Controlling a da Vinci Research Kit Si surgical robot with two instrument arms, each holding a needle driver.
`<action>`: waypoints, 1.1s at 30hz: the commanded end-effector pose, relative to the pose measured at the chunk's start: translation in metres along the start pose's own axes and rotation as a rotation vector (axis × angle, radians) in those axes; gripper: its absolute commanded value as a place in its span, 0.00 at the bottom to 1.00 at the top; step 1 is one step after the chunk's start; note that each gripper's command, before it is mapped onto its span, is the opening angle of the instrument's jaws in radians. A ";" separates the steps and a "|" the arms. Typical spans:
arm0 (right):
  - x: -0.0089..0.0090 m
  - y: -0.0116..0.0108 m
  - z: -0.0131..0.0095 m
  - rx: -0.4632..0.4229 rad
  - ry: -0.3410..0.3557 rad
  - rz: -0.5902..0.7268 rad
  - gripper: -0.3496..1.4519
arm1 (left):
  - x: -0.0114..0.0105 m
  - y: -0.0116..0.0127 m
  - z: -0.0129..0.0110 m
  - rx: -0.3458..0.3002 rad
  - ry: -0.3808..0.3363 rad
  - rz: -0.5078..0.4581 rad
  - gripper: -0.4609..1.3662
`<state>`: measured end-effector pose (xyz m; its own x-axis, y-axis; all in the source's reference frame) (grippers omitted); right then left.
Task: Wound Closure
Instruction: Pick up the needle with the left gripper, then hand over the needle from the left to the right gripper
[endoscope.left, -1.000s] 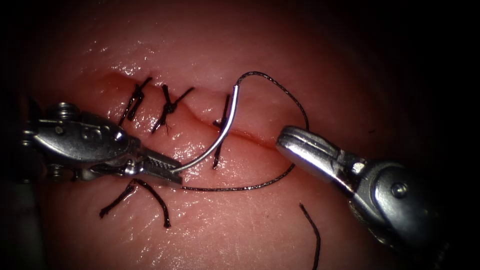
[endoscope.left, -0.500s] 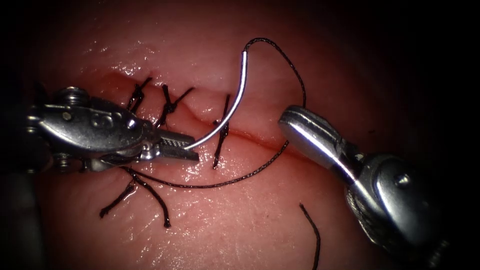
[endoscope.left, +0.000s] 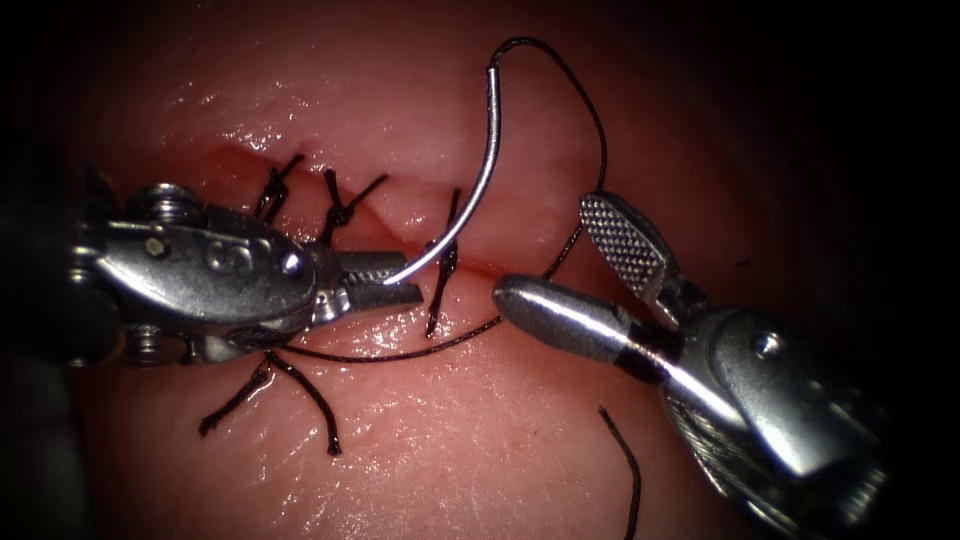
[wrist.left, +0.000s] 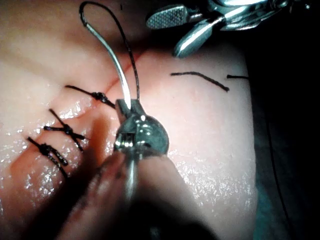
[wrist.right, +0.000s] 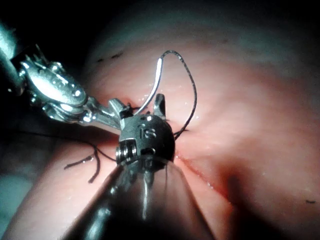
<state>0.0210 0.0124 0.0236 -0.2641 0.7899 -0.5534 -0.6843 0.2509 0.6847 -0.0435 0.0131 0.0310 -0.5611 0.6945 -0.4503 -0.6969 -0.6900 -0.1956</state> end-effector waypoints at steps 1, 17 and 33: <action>0.0001 -0.0002 0.0001 -0.020 -0.012 0.037 0.62 | 0.0001 0.0004 -0.0002 0.028 -0.001 0.026 0.06; -0.0001 -0.0010 0.0014 -0.234 -0.010 0.128 0.65 | 0.0004 0.0030 -0.0011 0.309 -0.052 0.199 0.06; -0.0017 -0.0043 0.0049 -0.394 -0.003 0.155 0.65 | -0.0002 0.0039 -0.0012 0.401 -0.088 0.259 0.06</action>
<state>0.0278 0.0128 0.0240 -0.3825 0.8035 -0.4561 -0.8458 -0.1058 0.5229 -0.0456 0.0100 0.0292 -0.7618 0.5375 -0.3617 -0.6380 -0.7192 0.2749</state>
